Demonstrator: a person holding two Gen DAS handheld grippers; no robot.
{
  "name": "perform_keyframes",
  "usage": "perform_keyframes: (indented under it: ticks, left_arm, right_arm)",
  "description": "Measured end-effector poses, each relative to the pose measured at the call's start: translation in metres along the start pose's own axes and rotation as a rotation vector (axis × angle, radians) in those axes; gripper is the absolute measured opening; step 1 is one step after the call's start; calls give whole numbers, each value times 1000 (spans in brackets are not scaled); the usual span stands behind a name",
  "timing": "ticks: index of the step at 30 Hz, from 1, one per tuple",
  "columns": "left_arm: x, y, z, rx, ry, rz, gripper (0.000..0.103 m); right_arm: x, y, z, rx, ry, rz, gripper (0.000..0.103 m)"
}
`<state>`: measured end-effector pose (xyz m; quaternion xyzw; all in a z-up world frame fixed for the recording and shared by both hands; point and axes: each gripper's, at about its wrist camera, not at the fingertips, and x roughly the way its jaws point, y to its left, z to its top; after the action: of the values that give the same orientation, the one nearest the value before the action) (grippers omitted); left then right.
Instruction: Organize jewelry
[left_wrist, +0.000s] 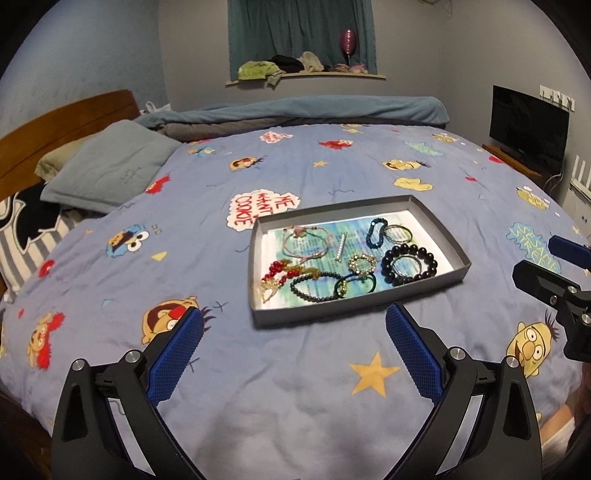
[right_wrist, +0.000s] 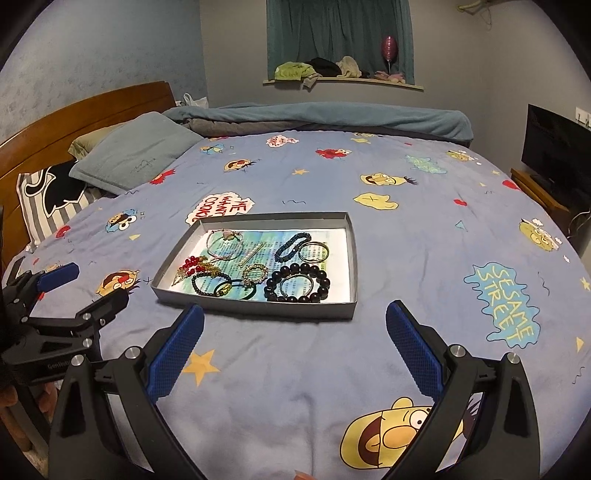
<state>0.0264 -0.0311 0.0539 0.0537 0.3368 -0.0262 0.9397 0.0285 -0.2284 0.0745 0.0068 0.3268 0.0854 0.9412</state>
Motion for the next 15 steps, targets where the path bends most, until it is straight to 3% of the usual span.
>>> perform_keyframes:
  ticks: [15]
  left_arm:
    - [3, -1, -4, 2, 8, -13, 98]
  right_arm:
    - [5, -5, -3, 11, 12, 2, 97]
